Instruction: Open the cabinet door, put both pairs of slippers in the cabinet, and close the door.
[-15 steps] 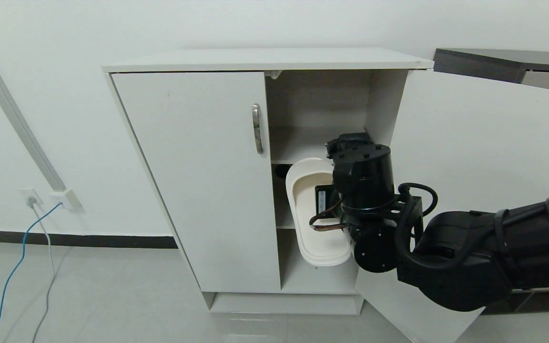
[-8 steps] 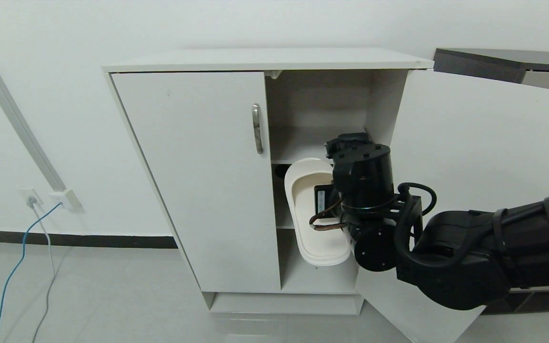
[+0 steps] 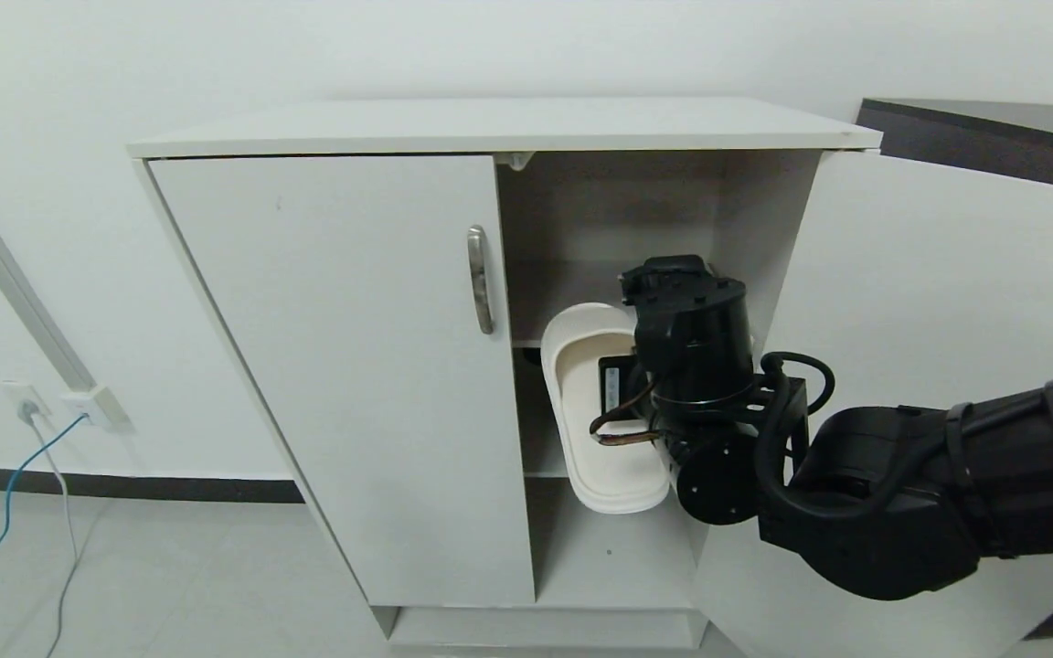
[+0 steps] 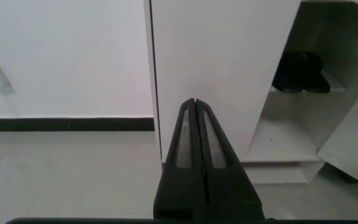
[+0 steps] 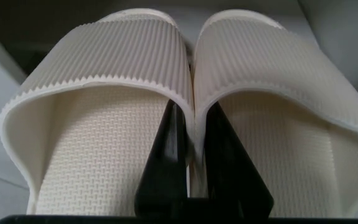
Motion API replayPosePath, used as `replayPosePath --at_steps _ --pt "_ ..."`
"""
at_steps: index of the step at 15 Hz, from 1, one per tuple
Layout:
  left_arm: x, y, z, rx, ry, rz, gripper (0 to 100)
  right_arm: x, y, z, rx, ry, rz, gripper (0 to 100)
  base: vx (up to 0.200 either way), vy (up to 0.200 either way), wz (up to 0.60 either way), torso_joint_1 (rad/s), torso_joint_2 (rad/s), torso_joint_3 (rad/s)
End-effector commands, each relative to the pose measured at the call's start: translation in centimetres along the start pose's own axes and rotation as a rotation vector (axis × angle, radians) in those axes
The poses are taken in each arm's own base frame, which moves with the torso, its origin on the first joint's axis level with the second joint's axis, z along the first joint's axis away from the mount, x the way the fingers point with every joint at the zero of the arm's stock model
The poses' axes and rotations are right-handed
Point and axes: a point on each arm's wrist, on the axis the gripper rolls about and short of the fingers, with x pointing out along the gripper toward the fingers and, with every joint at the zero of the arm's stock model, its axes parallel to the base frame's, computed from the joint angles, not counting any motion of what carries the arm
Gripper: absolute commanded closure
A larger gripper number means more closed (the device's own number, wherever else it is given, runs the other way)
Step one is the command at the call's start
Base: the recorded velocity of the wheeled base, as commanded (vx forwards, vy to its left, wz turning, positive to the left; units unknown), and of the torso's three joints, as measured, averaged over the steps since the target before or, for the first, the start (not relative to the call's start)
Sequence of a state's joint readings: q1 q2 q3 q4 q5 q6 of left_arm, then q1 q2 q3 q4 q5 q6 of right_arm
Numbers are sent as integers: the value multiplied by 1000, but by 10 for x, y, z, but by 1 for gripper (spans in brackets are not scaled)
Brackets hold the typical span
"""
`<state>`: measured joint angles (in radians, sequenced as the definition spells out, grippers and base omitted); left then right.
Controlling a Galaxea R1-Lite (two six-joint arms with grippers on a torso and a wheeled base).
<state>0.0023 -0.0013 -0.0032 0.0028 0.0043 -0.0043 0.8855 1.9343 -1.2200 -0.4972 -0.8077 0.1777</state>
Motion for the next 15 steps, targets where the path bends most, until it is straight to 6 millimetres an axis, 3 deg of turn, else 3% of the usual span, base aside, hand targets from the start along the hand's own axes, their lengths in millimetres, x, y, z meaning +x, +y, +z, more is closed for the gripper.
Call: replayPosePath --at_steps 1,3,15 --pt "0 0 0 0 2 1 100 -1 -1 2 3 -3 1 100 200 0 0 -2 2 2" --pt "0 0 0 -2 2 1 100 -1 -1 2 4 -4 1 100 200 0 0 5 0 0" --pt "0 0 0 0 2 1 100 12 -3 2 1 16 6 100 0 0 0 0 0 0"
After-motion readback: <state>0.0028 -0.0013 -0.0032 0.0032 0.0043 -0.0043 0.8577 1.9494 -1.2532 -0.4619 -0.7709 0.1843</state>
